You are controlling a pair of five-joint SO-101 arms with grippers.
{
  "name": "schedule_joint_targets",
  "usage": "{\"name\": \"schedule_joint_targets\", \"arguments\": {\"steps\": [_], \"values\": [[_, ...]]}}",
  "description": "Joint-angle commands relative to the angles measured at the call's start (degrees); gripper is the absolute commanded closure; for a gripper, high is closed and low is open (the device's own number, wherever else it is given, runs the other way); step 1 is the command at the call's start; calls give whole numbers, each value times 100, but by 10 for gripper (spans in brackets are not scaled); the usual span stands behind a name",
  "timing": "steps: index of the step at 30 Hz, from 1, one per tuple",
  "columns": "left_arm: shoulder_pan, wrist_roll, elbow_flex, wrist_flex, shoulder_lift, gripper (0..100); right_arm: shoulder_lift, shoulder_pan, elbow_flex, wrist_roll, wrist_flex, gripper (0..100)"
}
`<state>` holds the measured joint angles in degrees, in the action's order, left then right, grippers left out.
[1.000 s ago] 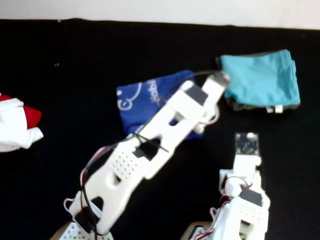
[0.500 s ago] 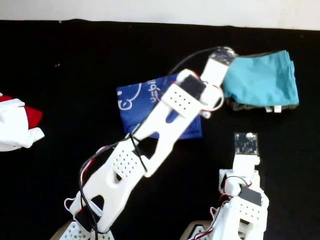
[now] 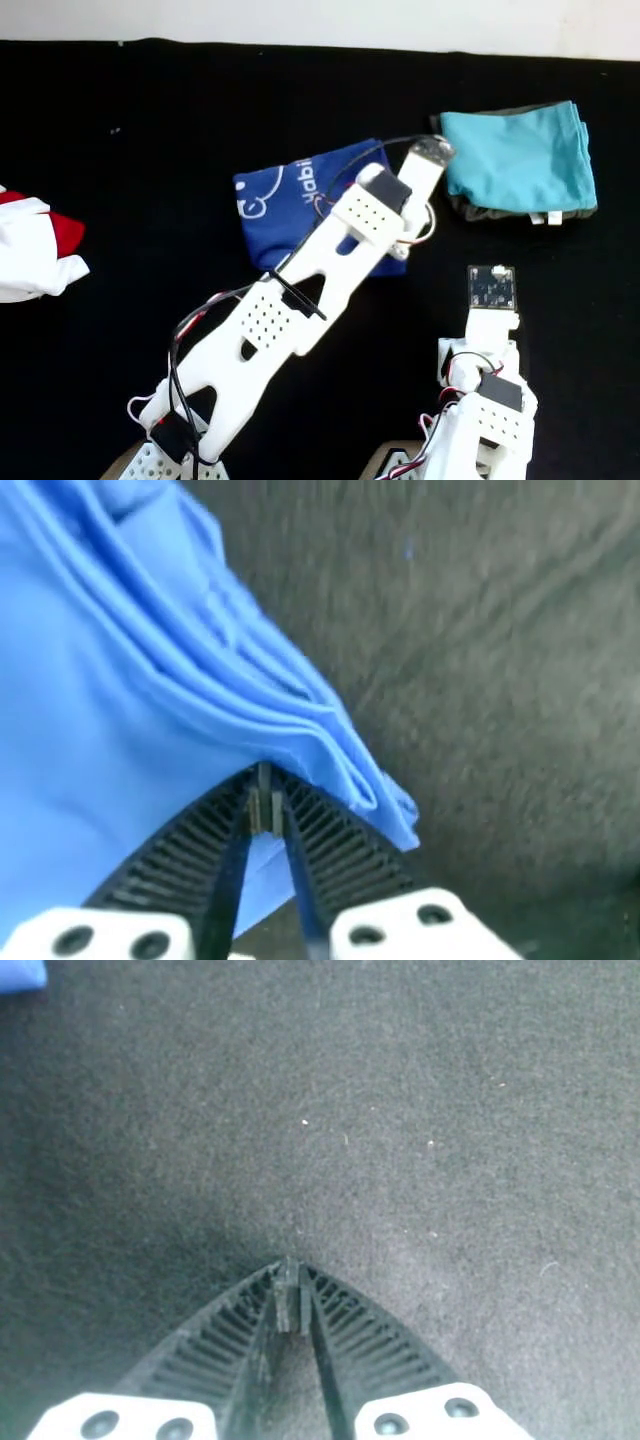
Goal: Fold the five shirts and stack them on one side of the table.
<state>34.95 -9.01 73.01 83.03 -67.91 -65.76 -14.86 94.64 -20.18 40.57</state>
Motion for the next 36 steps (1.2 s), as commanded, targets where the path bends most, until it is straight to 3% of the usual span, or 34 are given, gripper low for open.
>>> {"name": "schedule_joint_targets", "arguments": {"steps": [1,5,9,15,19,24,27,32,36], "values": [[136,44,233,-633,40,992,-13,-66,101,-44,-101,983],[40,44,488,-976,13,992,-13,-66,101,-44,-101,983],[31,44,884,-826,40,992,-13,-66,101,-44,-110,983],[13,44,2176,624,40,992,-13,-66,101,-44,-110,983],[-224,26,2176,1714,215,992,-13,-66,101,-44,-110,983],[-1165,70,1912,1908,514,992,-13,-66,101,-44,-110,983],[-1596,70,1323,1916,1138,992,-13,-66,101,-44,-110,983],[-1912,44,-840,1864,2281,992,-13,-66,101,-44,-110,983],[-2044,44,-2070,1600,2475,991,-13,-66,101,-44,-110,983]]}}
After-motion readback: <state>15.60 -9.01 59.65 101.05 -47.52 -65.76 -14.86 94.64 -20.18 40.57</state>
